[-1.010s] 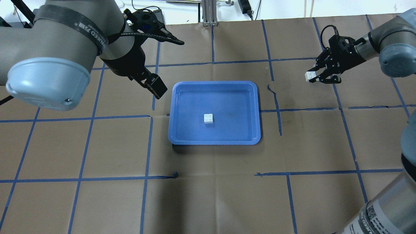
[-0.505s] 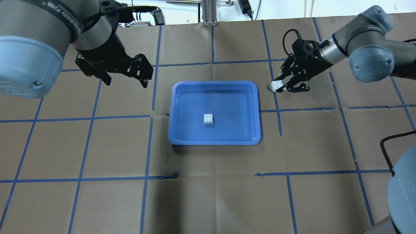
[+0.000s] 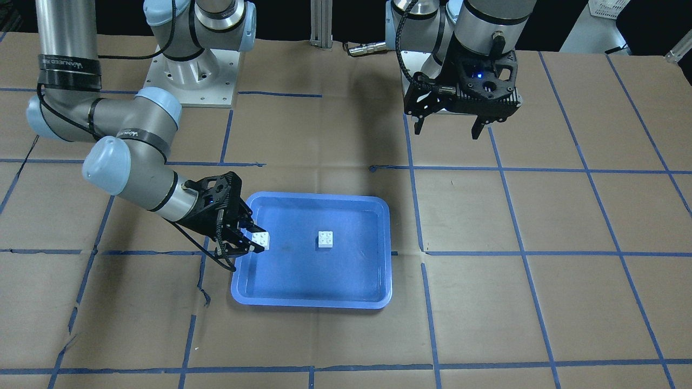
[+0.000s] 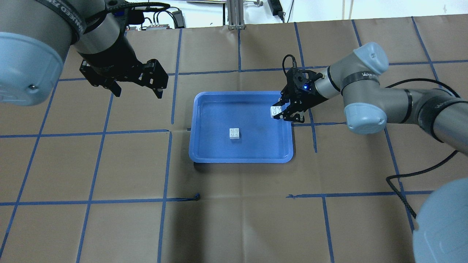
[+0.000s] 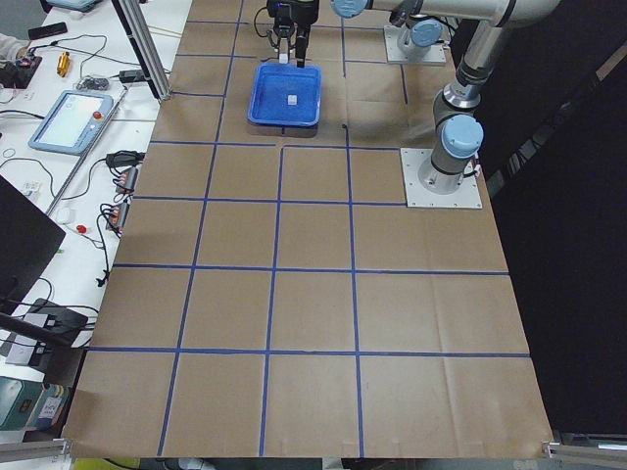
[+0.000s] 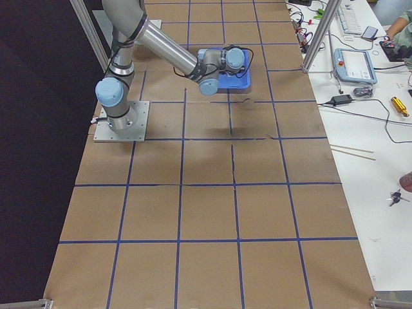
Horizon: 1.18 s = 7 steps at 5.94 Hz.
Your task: Assemble white blocks and place on blue tray
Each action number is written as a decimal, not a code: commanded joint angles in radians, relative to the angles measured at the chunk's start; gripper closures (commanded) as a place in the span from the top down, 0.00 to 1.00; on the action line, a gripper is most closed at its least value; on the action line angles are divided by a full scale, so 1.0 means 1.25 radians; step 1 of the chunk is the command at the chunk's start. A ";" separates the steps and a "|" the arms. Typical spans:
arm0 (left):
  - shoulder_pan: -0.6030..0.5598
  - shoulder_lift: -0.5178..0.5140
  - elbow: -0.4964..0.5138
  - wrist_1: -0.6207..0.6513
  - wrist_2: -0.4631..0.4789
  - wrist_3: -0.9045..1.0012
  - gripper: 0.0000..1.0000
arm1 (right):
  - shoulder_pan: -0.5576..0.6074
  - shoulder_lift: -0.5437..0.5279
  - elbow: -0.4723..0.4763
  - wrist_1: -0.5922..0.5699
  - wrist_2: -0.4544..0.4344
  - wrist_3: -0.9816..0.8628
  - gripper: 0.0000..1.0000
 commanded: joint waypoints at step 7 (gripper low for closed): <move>0.002 0.000 0.000 0.000 0.000 0.001 0.99 | 0.130 0.110 0.063 -0.284 -0.007 0.193 0.25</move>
